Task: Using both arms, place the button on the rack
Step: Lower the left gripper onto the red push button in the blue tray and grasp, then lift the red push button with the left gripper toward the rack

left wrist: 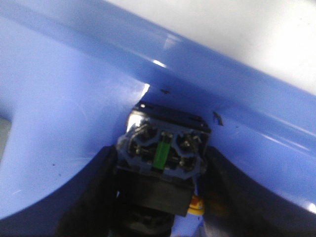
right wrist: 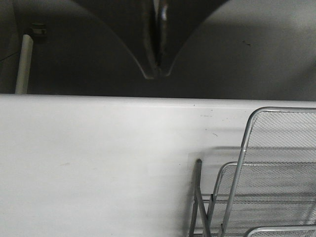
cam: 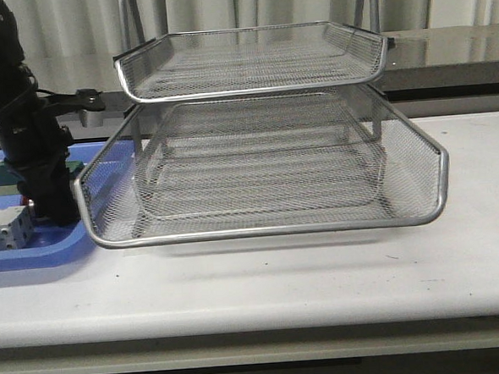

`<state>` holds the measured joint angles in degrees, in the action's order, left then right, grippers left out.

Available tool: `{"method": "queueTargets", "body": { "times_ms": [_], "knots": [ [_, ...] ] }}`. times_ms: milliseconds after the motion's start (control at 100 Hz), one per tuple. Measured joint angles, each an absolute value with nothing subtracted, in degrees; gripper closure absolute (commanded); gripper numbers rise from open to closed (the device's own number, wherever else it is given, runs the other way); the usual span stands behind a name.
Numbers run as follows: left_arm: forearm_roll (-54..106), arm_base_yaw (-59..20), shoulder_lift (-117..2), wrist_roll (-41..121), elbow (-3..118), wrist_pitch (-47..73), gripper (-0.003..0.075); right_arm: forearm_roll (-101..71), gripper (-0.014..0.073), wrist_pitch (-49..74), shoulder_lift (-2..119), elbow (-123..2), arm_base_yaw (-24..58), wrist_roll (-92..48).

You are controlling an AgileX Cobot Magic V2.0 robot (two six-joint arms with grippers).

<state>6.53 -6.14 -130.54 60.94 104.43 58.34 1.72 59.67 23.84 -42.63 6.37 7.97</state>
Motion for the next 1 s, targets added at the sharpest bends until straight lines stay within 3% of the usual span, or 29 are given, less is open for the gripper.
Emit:
{"method": "queueTargets", "body": {
  "times_ms": [180, 660, 1000],
  "knots": [
    [6.4, -6.1, -130.5, 61.0, 104.4, 58.3, 0.0741, 1.7, 0.0664, 59.7, 23.8, -42.6, 6.4, 8.0],
    [6.3, -5.9, -128.8, 61.1, 113.7, 69.3, 0.0740, 1.7, 0.0664, 59.7, 23.8, -42.6, 6.4, 8.0],
    [6.7, -5.7, -122.0, 56.2, 115.7, 70.5, 0.0740, 1.7, 0.0664, 59.7, 23.8, -42.6, 6.4, 8.0]
  ]
}}
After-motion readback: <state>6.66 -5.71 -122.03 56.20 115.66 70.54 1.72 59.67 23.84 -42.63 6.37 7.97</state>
